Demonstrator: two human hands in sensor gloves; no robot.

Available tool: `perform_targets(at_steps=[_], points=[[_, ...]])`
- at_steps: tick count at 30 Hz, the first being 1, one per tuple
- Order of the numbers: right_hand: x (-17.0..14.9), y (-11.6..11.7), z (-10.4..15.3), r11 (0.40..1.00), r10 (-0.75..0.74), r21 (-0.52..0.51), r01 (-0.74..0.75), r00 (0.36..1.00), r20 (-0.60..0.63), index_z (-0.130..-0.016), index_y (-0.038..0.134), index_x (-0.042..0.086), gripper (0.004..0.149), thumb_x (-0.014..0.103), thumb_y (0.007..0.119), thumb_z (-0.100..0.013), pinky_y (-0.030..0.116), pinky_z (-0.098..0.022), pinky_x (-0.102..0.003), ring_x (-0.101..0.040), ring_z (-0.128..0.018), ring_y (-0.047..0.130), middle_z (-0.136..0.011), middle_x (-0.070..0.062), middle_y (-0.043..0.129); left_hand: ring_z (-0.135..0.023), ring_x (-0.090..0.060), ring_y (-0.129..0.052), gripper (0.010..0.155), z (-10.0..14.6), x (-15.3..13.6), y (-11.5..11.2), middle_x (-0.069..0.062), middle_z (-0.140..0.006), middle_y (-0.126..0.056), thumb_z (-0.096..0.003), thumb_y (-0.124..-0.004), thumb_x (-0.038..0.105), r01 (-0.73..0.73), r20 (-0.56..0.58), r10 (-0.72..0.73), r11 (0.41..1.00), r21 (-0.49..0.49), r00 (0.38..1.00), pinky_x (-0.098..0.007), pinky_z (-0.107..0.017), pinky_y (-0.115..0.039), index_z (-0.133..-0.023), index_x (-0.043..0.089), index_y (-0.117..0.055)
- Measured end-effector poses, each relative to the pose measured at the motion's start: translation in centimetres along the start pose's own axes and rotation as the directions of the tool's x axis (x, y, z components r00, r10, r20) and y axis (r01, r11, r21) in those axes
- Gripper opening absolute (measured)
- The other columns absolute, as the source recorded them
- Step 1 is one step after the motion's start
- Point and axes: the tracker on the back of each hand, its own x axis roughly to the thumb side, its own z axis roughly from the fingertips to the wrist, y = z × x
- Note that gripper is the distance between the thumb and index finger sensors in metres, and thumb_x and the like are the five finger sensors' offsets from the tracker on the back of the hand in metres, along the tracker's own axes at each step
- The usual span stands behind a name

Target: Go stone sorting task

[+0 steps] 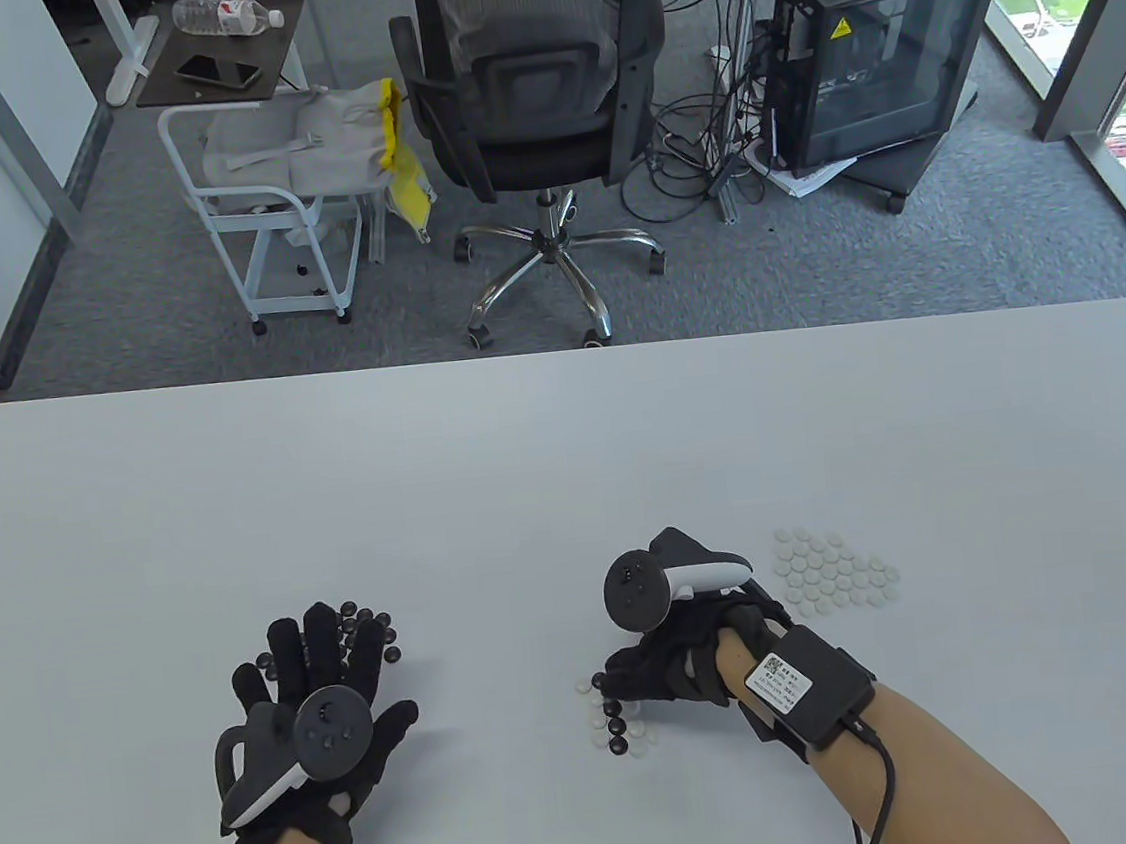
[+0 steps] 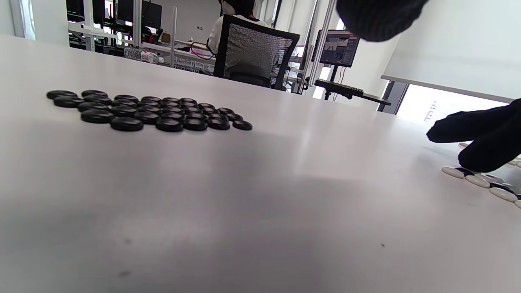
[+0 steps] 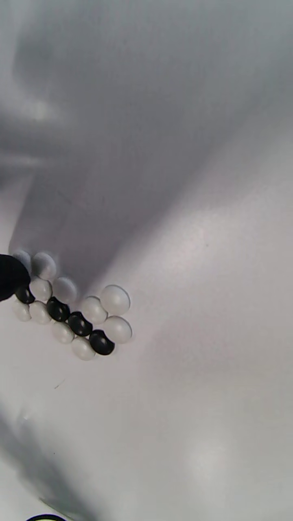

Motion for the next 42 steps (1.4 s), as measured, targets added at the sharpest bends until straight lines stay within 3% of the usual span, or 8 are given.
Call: perform_targets(at_steps=[11, 21, 32, 36, 42], points=[[-7.2, -2.6, 3.3, 0.995, -0.048, -0.097, 0.016, 0.94, -0.337, -0.11, 0.071, 0.006, 0.068, 0.05, 0.051, -0.062, 0.012, -0.056, -0.091, -0.068, -0.093, -0.001, -0.114, -0.041, 0.014, -0.096, -0.054, 0.015, 0.08, -0.1, -0.1, -0.1, -0.026, -0.114, 0.011, -0.0582, -0.056, 0.056, 0.003, -0.004, -0.003, 1.0, -0.009, 1.0, -0.083, -0.055, -0.004, -0.118, 0.021, -0.016], [-10.9, -2.7, 5.1, 0.985, -0.133, -0.156, 0.072, 0.895, -0.425, -0.11, 0.071, 0.005, 0.069, 0.05, 0.051, -0.062, 0.012, -0.056, -0.091, -0.067, -0.094, -0.001, -0.114, -0.041, 0.014, -0.096, -0.054, 0.015, 0.08, -0.1, 0.0, -0.1, -0.026, -0.114, 0.011, -0.0581, -0.056, 0.056, 0.003, -0.007, -0.003, 1.0, -0.015, 1.0, -0.083, -0.055, -0.004, -0.118, 0.021, -0.016], [-12.1, -2.6, 6.1, 0.977, -0.184, -0.183, 0.113, 0.88, -0.439, -0.11, 0.071, 0.003, 0.071, 0.05, 0.05, -0.061, 0.012, -0.056, -0.091, -0.067, -0.093, -0.001, -0.114, -0.041, 0.013, -0.096, -0.054, 0.015, 0.08, -0.1, 0.0, -0.1, -0.026, -0.114, 0.012, -0.0581, -0.056, 0.056, 0.004, -0.008, -0.004, 1.0, -0.012, 1.0, -0.083, -0.055, -0.003, -0.118, 0.021, -0.016], [-10.7, -3.2, 6.4, 0.974, -0.171, -0.205, 0.097, 0.908, -0.383, -0.11, 0.07, 0.004, 0.07, 0.05, 0.05, -0.061, 0.012, -0.056, -0.091, -0.067, -0.093, -0.001, -0.113, -0.041, 0.012, -0.096, -0.054, 0.015, 0.08, -0.2, -0.1, -0.1, -0.026, -0.114, 0.011, -0.0582, -0.056, 0.056, 0.002, -0.01, -0.002, 1.0, -0.016, 1.0, -0.083, -0.055, -0.003, -0.118, 0.021, -0.016], [-6.3, -3.2, 5.8, 0.987, -0.079, -0.156, 0.043, 0.969, -0.232, -0.109, 0.073, 0.003, 0.07, 0.05, 0.05, -0.061, 0.012, -0.055, -0.091, -0.068, -0.093, -0.001, -0.114, -0.041, 0.013, -0.096, -0.054, 0.015, 0.08, -0.2, 0.0, -0.1, -0.026, -0.114, 0.012, -0.0582, -0.056, 0.056, 0.004, -0.009, -0.004, 1.0, -0.019, 1.0, -0.083, -0.055, -0.003, -0.118, 0.021, -0.016]])
